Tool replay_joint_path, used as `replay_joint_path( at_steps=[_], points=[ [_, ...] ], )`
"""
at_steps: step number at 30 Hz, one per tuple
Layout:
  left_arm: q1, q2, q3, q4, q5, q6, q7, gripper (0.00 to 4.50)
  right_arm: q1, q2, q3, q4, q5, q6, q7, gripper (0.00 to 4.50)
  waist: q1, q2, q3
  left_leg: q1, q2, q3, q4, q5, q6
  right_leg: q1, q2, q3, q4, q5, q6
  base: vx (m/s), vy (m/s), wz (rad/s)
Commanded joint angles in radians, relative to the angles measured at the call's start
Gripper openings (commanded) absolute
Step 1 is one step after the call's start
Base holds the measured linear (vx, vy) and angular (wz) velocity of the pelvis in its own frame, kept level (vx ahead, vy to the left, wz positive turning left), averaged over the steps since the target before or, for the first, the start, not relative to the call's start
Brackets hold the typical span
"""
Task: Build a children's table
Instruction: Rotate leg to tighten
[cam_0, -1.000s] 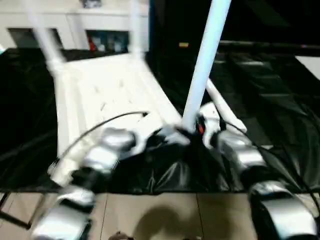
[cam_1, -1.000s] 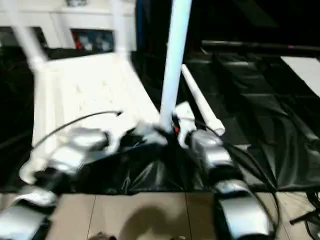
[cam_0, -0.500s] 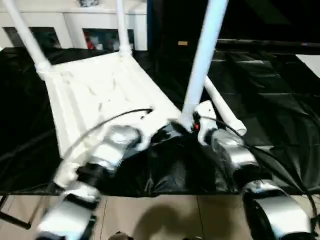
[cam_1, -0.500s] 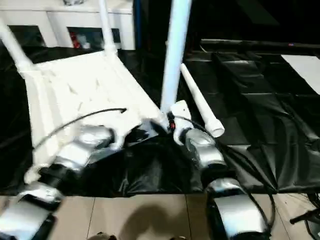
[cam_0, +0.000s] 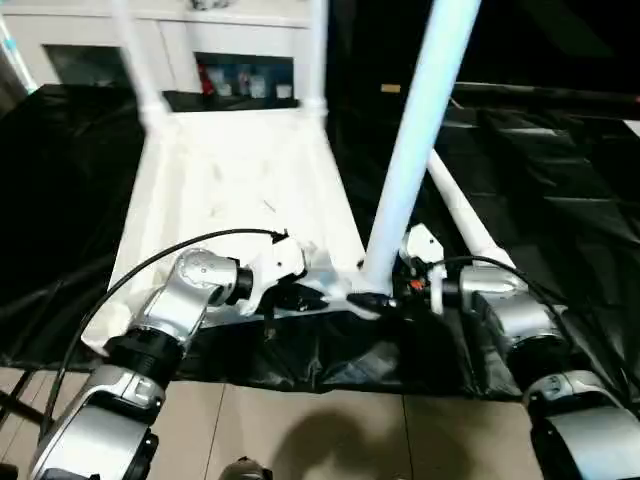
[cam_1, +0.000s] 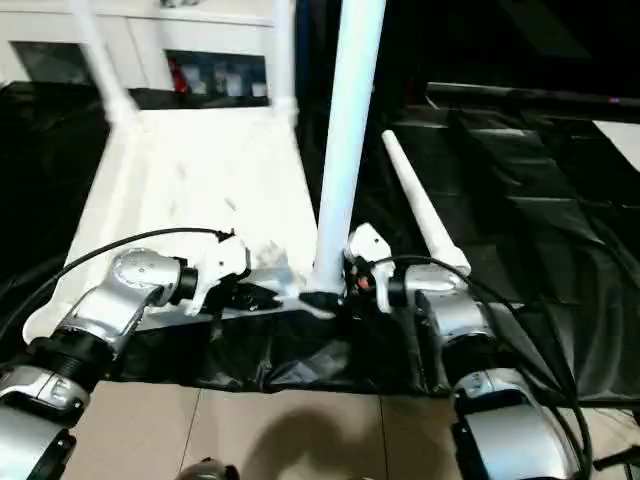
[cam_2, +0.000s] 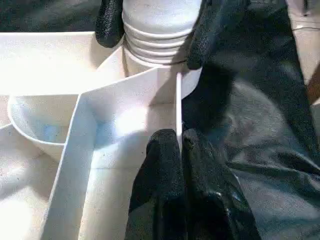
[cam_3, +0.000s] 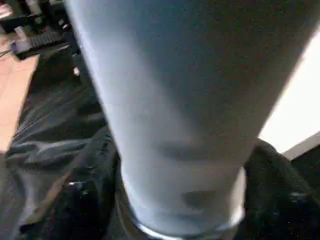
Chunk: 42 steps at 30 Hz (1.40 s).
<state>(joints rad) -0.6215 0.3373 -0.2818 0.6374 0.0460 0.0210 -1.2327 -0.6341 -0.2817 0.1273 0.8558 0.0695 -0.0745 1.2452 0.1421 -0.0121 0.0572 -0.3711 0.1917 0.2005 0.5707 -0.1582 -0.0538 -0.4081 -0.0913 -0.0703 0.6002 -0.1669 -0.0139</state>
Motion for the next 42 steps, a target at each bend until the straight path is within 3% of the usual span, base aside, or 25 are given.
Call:
replay_joint_path(
  at_steps=[1, 9, 12, 13, 14, 16, 17, 21, 23, 25, 28, 32, 35, 36, 38, 40, 42],
  points=[
    [-0.021, -0.024, -0.004, -0.015, -0.029, -0.028, -0.002, 0.00, 0.015, 0.021, 0.060, -0.052, 0.006, 0.021, 0.089, 2.91, -0.004, -0.005, -0.069, 0.019, 0.049, -0.017, -0.062, -0.262, 0.044, 0.045, -0.063, 0.045, -0.065, -0.249, -0.223, 0.000, 0.000, 0.00],
    [-0.030, -0.039, 0.017, 0.012, -0.015, -0.042, 0.066, 0.00, 0.031, 0.046, 0.055, -0.071, 0.010, 0.044, 0.052, 2.76, -0.001, -0.006, -0.070, 0.018, 0.047, -0.018, -0.061, -0.253, 0.040, 0.045, -0.065, 0.044, -0.067, -0.264, -0.213, 0.000, 0.000, 0.00],
    [-0.048, -0.084, 0.044, 0.030, 0.012, 0.006, 0.221, 0.00, 0.008, 0.104, 0.001, -0.023, -0.002, 0.083, -0.159, 2.76, -0.004, -0.008, -0.067, 0.018, 0.048, -0.019, -0.064, -0.262, 0.028, 0.042, -0.064, 0.045, -0.068, -0.286, -0.206, 0.000, 0.000, 0.00],
    [-0.052, -0.098, 0.049, 0.032, 0.020, 0.024, 0.263, 0.00, -0.004, 0.122, -0.014, 0.003, -0.013, 0.082, -0.242, 2.75, -0.012, -0.009, -0.065, 0.020, 0.044, -0.023, -0.068, -0.288, 0.005, 0.042, -0.068, 0.044, -0.075, -0.352, -0.189, 0.000, 0.000, 0.00],
    [-0.056, -0.112, 0.051, 0.031, 0.032, 0.043, 0.306, 0.00, -0.012, 0.136, -0.025, 0.024, -0.022, 0.083, -0.308, 2.75, -0.012, -0.009, -0.065, 0.020, 0.044, -0.023, -0.068, -0.288, 0.005, 0.042, -0.068, 0.044, -0.075, -0.352, -0.189, 0.000, 0.000, 0.00],
    [-0.064, -0.144, 0.057, 0.030, 0.052, 0.102, 0.396, 0.00, -0.030, 0.166, -0.045, 0.067, -0.037, 0.084, -0.443, 2.75, -0.023, -0.010, -0.065, 0.021, 0.042, -0.028, -0.070, -0.311, -0.017, 0.042, -0.070, 0.042, -0.083, -0.425, -0.161, 0.000, 0.000, 0.00],
    [-0.068, -0.162, 0.060, 0.029, 0.060, 0.133, 0.434, 0.00, -0.037, 0.181, -0.056, 0.086, -0.038, 0.086, -0.502, 2.75, -0.034, -0.012, -0.065, 0.020, 0.042, -0.027, -0.070, -0.303, -0.018, 0.041, -0.069, 0.044, -0.082, -0.402, -0.166, 0.000, 0.000, 0.00],
    [-0.079, -0.221, 0.069, 0.025, 0.063, 0.174, 0.515, 0.00, -0.044, 0.220, -0.073, 0.112, -0.052, 0.054, -0.637, 2.74, -0.038, -0.013, -0.068, 0.017, 0.039, -0.023, -0.064, -0.270, 0.012, 0.041, -0.066, 0.046, -0.080, -0.338, -0.176, 0.000, 0.000, 0.00],
    [-0.082, -0.256, 0.070, 0.025, 0.061, 0.168, 0.541, 0.00, -0.047, 0.244, -0.099, 0.122, -0.032, 0.046, -0.654, 3.30, -0.038, -0.017, -0.072, 0.015, 0.037, -0.020, -0.060, -0.240, 0.032, 0.046, -0.064, 0.045, -0.075, -0.281, -0.185, 0.000, 0.000, 0.00],
    [-0.086, -0.272, 0.052, 0.027, 0.066, 0.164, 0.531, 0.00, -0.060, 0.249, -0.130, 0.137, -0.016, 0.048, -0.687, 3.51, -0.037, -0.014, -0.073, 0.011, 0.037, -0.020, -0.058, -0.208, 0.053, 0.048, -0.063, 0.044, -0.070, -0.232, -0.197, 0.000, 0.000, 0.00],
    [-0.089, -0.278, 0.045, 0.021, 0.068, 0.161, 0.530, 0.00, -0.066, 0.220, -0.123, 0.140, -0.049, 0.022, -0.739, 3.82, -0.037, -0.014, -0.073, 0.011, 0.037, -0.018, -0.056, -0.193, 0.062, 0.049, -0.062, 0.043, -0.067, -0.203, -0.209, 0.000, 0.000, 0.00],
    [-0.080, -0.274, 0.028, 0.003, 0.077, 0.149, 0.526, 0.00, -0.063, 0.174, -0.133, 0.124, -0.069, -0.017, -0.808, 3.90, -0.037, -0.016, -0.072, 0.013, 0.038, -0.018, -0.058, -0.204, 0.057, 0.048, -0.063, 0.042, -0.069, -0.227, -0.206, 0.000, 0.000, 0.00],
    [-0.071, -0.276, 0.055, -0.012, 0.062, 0.154, 0.541, 0.00, -0.018, 0.126, -0.198, -0.008, 0.010, 0.033, -0.709, 3.90, -0.034, -0.018, -0.073, 0.011, 0.037, -0.017, -0.055, -0.198, 0.075, 0.051, -0.061, 0.043, -0.069, -0.211, -0.197, 0.000, 0.000, 0.00],
    [-0.070, -0.277, 0.061, -0.013, 0.061, 0.154, 0.551, 0.44, -0.004, 0.114, -0.199, -0.041, 0.018, 0.040, -0.680, 3.92, -0.031, -0.018, -0.073, 0.011, 0.037, -0.016, -0.054, -0.193, 0.083, 0.053, -0.059, 0.043, -0.069, -0.196, -0.194, 0.000, 0.000, 0.00],
    [-0.066, -0.273, 0.073, -0.024, 0.040, 0.175, 0.528, 0.44, 0.033, 0.084, -0.185, -0.116, 0.029, 0.051, -0.607, 3.92, -0.027, -0.020, -0.075, 0.008, 0.037, -0.017, -0.052, -0.160, 0.101, 0.055, -0.057, 0.042, -0.062, -0.142, -0.199, 0.000, 0.000, 0.00],
    [-0.063, -0.265, 0.095, -0.040, 0.023, 0.183, 0.522, 0.75, 0.071, 0.038, -0.152, -0.174, 0.019, 0.034, -0.529, 3.92, -0.022, -0.019, -0.079, 0.008, 0.039, -0.017, -0.047, -0.136, 0.113, 0.057, -0.059, 0.041, -0.054, -0.080, -0.228, 0.000, 0.000, 0.00],
    [-0.069, -0.249, 0.112, -0.044, 0.021, 0.175, 0.541, 0.85, 0.091, 0.007, -0.137, -0.199, 0.031, 0.019, -0.477, 3.92, -0.024, -0.021, -0.077, 0.006, 0.037, -0.017, -0.046, -0.139, 0.119, 0.056, -0.057, 0.039, -0.055, -0.070, -0.240, 0.000, 0.000, 0.00]
  ],
)
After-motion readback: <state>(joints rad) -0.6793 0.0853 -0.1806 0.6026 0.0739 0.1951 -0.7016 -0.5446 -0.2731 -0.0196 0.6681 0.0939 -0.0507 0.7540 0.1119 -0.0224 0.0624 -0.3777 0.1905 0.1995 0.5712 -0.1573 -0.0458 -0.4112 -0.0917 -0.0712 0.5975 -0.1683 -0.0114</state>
